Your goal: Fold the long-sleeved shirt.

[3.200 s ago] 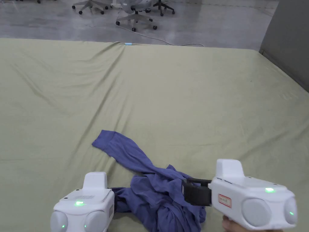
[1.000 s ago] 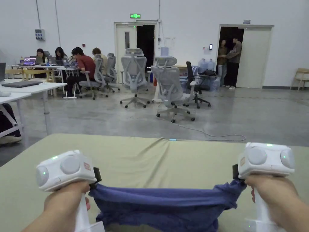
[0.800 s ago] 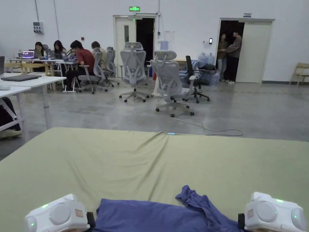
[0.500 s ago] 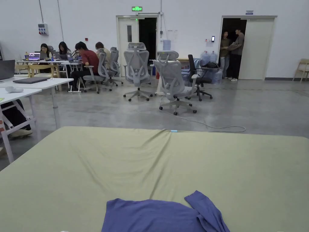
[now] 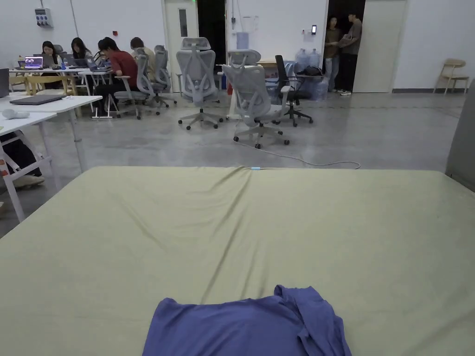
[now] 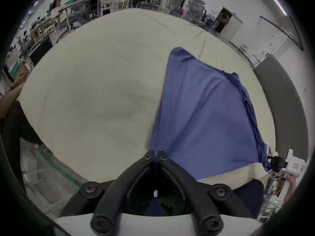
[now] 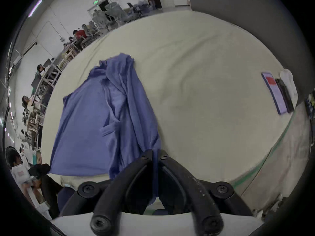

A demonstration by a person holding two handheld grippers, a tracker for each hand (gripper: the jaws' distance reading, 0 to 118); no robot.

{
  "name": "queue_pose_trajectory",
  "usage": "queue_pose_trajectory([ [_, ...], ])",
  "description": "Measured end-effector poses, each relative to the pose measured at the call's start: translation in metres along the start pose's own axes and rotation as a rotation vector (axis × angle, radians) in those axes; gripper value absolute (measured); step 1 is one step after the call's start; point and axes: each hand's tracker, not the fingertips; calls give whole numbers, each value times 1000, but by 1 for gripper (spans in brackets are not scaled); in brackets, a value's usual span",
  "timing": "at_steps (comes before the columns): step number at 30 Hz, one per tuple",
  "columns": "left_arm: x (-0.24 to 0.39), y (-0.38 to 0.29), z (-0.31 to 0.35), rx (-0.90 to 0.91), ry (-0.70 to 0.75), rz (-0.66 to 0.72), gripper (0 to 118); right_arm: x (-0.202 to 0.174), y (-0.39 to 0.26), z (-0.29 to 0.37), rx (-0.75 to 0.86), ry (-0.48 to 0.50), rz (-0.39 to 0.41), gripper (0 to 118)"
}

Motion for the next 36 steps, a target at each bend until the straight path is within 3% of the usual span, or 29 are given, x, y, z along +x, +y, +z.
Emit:
queue_pose_trajectory([
  [1,-5,0,-4,-18,-14,16,1,-1,0,-4,-12,-5,-10,16],
  [2,-6,-2,-7,-29,-40,17,11,-1,3,-8,-28,-9,-3,39],
  [3,-6,-1,-9,-19,-44,16,56,1,8,-11,-43,-27,11,89],
  [4,-4,1,-6,43,-9,29,97,-1,9,-9,-26,-39,8,118],
  [5,-1,1,-2,106,11,20,118,0,9,-1,38,-29,-5,117],
  [6,2,0,7,183,-4,6,114,2,8,17,173,37,-21,108],
  [8,12,-2,34,422,-106,-42,112,-8,12,38,233,1,21,108],
  [11,36,-9,53,412,-108,-19,112,-3,5,58,348,-31,107,111],
  [12,43,-12,55,405,-118,-18,106,-6,0,63,388,-38,144,110],
  [13,43,-17,51,389,-128,-28,84,-9,-8,65,419,-52,183,100],
  [14,48,-23,51,362,-141,-65,47,-20,-16,73,443,-70,209,81],
  [15,57,-29,48,353,-134,-123,47,-24,-23,74,466,-62,250,72],
  [17,70,-35,35,346,-56,-186,17,-28,-35,70,486,-68,295,50],
  [18,73,-36,32,326,-25,-218,1,-35,-39,67,465,-85,284,3],
  [20,76,-20,29,326,-150,-224,1,-47,-41,62,435,-73,272,3],
  [21,80,-6,26,326,-139,-230,1,-50,-39,58,415,-38,281,3],
  [23,79,32,17,379,-105,-285,2,-47,-29,54,409,-16,271,3],
  [24,79,61,8,396,-100,-299,14,-49,-25,51,410,-20,271,3],
  [25,71,93,-6,393,-88,-294,40,-50,-21,50,411,-20,272,3],
  [27,60,153,-40,402,-67,-263,118,-48,-15,44,411,-7,255,3],
  [29,52,202,-72,441,-32,-219,107,-46,-10,37,393,-1,229,3],
  [33,47,274,-144,329,184,-320,105,-44,-8,21,340,-22,203,3],
  [36,23,291,-174,262,138,-318,95,-39,-6,13,308,-33,200,3],
])
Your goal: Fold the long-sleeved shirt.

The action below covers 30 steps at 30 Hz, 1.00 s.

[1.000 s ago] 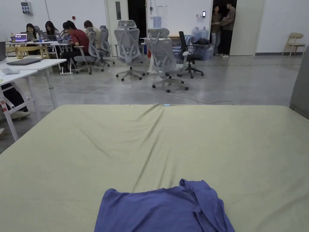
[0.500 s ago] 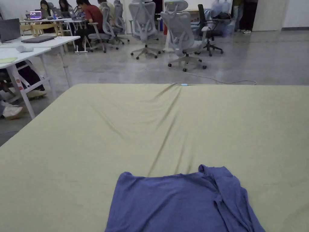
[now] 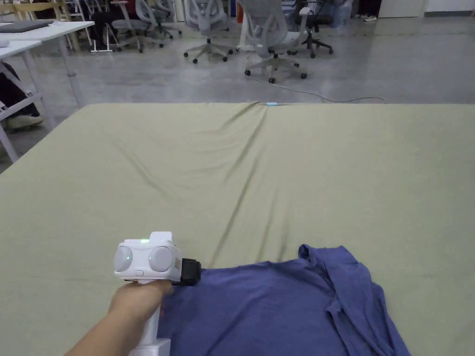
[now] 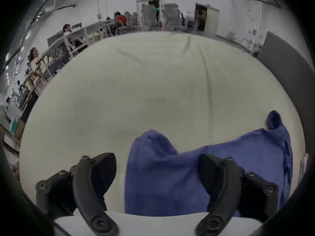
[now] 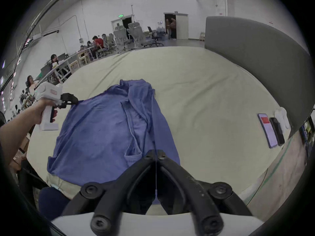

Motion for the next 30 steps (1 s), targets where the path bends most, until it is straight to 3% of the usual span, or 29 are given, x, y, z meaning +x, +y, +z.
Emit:
queue_pose_trajectory([
  [3,-11,1,-29,-21,-1,18,87,2,1,-7,-21,-19,7,3],
  [4,-10,0,-30,-10,9,-9,82,5,1,-10,-43,-34,3,3],
  [5,2,0,-17,-7,17,-43,70,7,2,-14,-86,-68,2,5],
  [6,17,0,-2,5,10,-81,31,8,4,-19,-111,-86,-11,30],
  [7,24,1,5,10,35,-126,2,9,4,-23,-124,-106,-36,67],
  [8,28,1,13,34,10,-147,2,11,5,-27,-126,-117,-49,104],
  [9,35,2,22,44,-15,-152,2,12,6,-33,-136,-134,-57,115],
  [10,21,9,21,48,-9,-163,2,13,7,-38,-145,-133,-67,118],
  [11,21,10,28,54,-48,-167,2,16,4,-39,-123,-73,-126,118],
  [12,21,11,35,52,-34,-170,2,20,9,-44,-95,-79,-120,115],
  [16,16,14,63,72,-62,-107,2,21,-2,-77,-277,-46,-175,115],
  [18,15,12,77,84,-66,-89,2,15,-14,-95,-356,-17,-162,115],
  [19,12,12,85,86,-78,-77,2,13,-20,-102,-383,-14,-155,108],
  [20,10,11,93,89,-88,-67,2,13,-23,-105,-380,-20,-161,93],
  [21,14,7,106,92,-95,-59,2,13,-22,-100,-343,-113,-135,85],
  [22,18,2,120,94,-99,-49,2,10,-23,-92,-304,-60,-116,76],
  [24,16,-3,141,117,-107,-29,2,17,-20,-73,-211,-29,-127,15],
  [26,14,-11,169,126,-158,41,2,30,-18,-51,-143,90,-245,15],
  [27,13,-16,186,136,-193,77,2,30,-18,-34,-80,147,-261,15],
  [30,12,-33,242,198,-306,183,2,33,-3,16,138,186,-145,15],
])
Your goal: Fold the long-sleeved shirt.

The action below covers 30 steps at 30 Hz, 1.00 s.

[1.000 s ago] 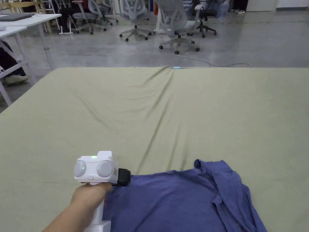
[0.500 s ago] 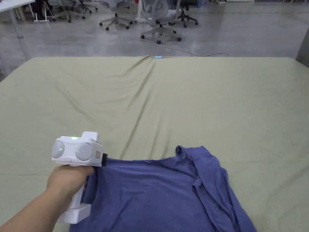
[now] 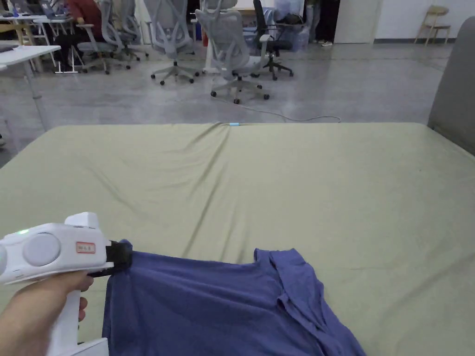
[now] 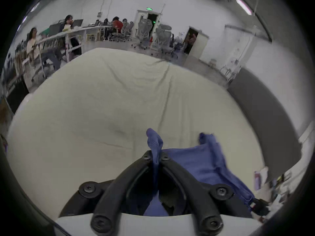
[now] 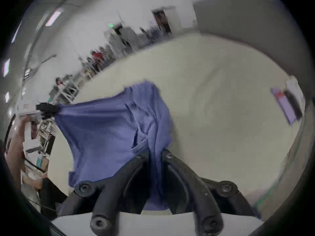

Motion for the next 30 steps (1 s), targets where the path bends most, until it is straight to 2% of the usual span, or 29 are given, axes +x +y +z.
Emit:
queue_pose_trajectory([
  [4,23,-10,71,133,-91,75,2,-21,31,69,307,162,94,15],
  [6,35,-13,105,210,-120,140,2,-42,53,96,423,252,109,15],
  [8,57,-11,135,274,-170,175,2,-53,79,115,510,289,107,15],
  [13,80,28,188,463,-194,198,2,-80,161,141,669,252,169,15],
  [15,84,55,201,535,-184,190,2,-95,201,149,700,198,200,15],
  [16,68,74,202,555,-168,191,2,-102,223,152,701,170,221,15],
  [22,65,179,212,600,-146,226,2,-133,367,140,737,8,334,15],
  [25,50,225,212,621,-144,236,2,-137,435,129,704,-51,304,15],
  [30,54,291,192,678,-110,154,2,-148,519,101,669,-148,289,15],
])
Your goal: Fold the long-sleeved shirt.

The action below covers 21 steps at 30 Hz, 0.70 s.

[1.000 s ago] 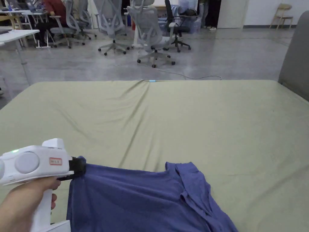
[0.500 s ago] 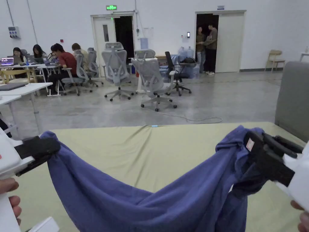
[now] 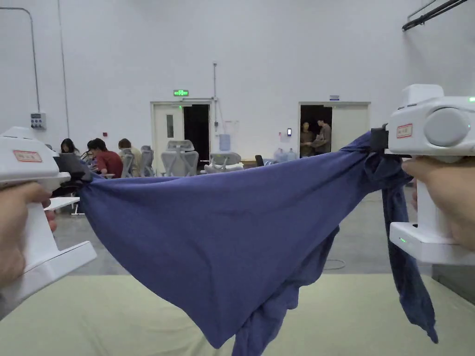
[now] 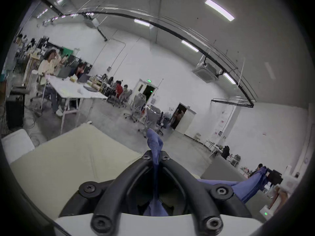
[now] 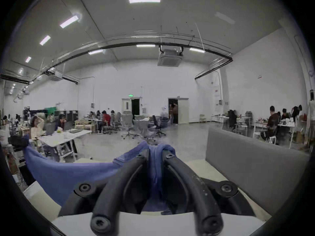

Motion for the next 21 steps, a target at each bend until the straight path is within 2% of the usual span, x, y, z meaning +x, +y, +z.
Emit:
queue_pose_trajectory([
  [5,-6,18,-62,-2,7,-26,2,0,25,-76,-86,-97,45,15],
  [10,-37,2,-107,-37,49,-16,2,7,1,-131,-140,-106,83,15],
  [13,-66,-32,-132,-95,75,-42,2,14,-49,-159,-212,-104,86,15],
  [17,-114,-103,-161,-229,117,-62,2,20,-154,-192,-350,-70,94,15],
  [19,-136,-146,-167,-294,142,-61,2,21,-215,-197,-428,-62,79,15],
  [21,-159,-190,-170,-361,168,-61,2,25,-277,-196,-501,-63,27,15],
])
